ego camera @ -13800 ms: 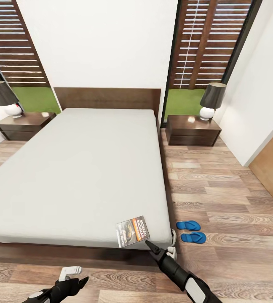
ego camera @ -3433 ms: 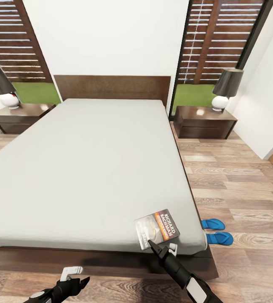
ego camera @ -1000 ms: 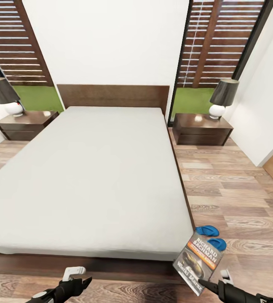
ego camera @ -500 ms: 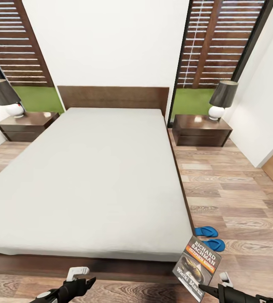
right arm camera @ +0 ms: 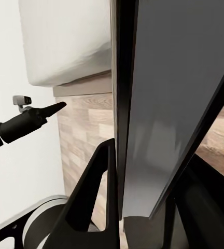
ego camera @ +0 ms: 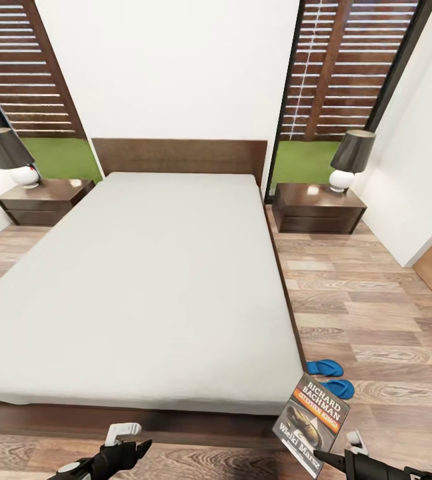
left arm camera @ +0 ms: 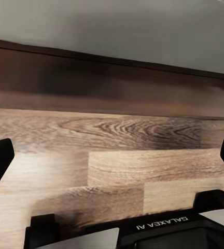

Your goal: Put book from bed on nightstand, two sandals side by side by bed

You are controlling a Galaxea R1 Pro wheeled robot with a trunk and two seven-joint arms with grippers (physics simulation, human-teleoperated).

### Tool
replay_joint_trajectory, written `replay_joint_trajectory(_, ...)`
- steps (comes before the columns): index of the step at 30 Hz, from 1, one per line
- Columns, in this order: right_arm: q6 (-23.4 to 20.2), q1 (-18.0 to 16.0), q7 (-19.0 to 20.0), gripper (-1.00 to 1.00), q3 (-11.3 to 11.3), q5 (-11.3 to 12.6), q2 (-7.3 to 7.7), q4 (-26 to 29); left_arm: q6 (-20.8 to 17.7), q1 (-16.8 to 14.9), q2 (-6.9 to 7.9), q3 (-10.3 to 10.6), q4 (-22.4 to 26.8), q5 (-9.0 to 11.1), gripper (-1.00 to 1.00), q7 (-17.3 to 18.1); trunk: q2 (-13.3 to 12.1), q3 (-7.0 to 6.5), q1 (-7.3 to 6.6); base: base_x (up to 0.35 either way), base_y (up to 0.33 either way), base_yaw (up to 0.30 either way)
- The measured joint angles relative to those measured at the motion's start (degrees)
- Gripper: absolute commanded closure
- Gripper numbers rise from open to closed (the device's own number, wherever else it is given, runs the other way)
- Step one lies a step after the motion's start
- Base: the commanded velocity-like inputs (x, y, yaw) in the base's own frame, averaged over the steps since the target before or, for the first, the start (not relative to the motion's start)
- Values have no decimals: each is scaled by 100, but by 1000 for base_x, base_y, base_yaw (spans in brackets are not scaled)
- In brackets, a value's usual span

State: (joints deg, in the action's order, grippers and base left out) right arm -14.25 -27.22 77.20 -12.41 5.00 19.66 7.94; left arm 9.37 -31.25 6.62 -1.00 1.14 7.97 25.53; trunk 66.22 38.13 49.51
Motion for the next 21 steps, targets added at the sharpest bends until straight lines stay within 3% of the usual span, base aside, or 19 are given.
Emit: replay_joint_trajectory(21,6,2,-7,100,-4,1,0,0,0,0,-4,3,0,0,-100,-4,-843,-377,-461,0,0,0)
